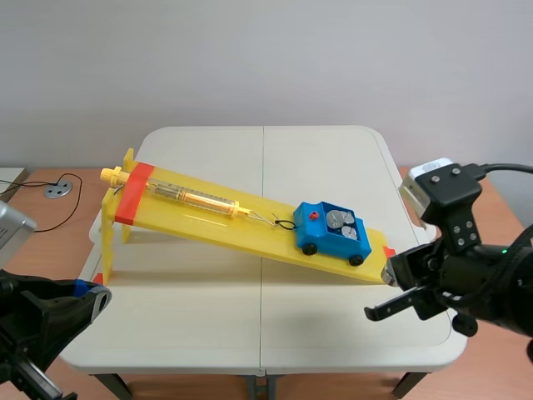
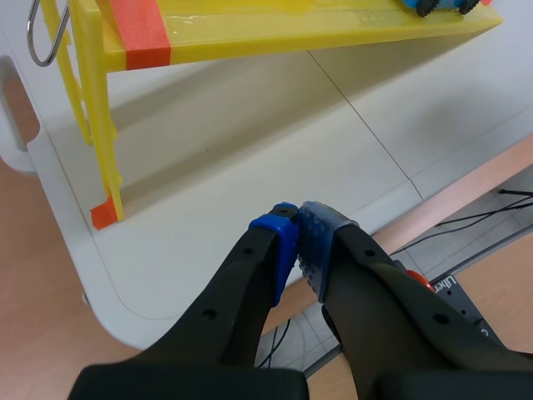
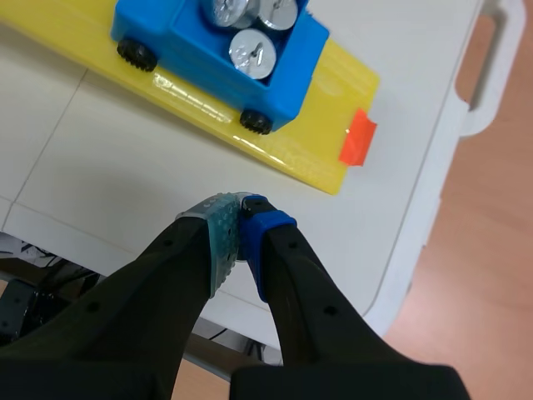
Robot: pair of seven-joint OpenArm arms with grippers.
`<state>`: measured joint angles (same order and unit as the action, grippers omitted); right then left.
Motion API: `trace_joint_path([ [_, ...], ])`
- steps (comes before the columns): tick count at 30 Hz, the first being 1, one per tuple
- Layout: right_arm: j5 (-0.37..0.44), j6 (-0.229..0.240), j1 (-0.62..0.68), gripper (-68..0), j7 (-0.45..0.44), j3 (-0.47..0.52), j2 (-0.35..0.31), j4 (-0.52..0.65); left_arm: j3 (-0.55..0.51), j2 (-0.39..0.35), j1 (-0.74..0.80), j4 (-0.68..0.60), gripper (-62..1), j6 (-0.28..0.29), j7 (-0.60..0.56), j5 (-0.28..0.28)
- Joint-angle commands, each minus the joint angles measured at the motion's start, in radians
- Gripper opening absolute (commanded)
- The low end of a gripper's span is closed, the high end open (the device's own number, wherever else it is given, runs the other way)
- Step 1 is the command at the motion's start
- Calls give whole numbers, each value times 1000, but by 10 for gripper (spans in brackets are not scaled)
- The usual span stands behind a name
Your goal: Place the four metal weights on the blue cart on the ramp.
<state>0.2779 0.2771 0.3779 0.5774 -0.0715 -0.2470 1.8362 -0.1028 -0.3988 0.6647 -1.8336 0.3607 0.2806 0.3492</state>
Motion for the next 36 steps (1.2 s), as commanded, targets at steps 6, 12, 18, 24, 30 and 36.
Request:
trace_joint_path([
  [6, 74, 3, -115, -669, -94, 38, -21, 88, -15, 22, -20, -45, -569, 28, -97, 74],
  [12, 74, 4, -241, -669, -93, 38, 61, 5, -15, 22, -20, -45, -569, 28, -97, 74],
  [18, 72, 4, -343, -669, -93, -13, 106, -105, -15, 22, -20, -45, -569, 28, -97, 74],
  [24, 66, 4, -413, -669, -97, -57, 146, -200, -15, 22, -20, -45, -569, 28, -97, 74],
  [30, 50, 3, -431, -669, -110, -68, 173, -241, -15, 22, -20, -45, -569, 28, -96, 74],
  [36, 40, 0, -452, -669, -138, -68, 175, -290, -15, 22, -20, -45, -569, 28, -96, 74],
])
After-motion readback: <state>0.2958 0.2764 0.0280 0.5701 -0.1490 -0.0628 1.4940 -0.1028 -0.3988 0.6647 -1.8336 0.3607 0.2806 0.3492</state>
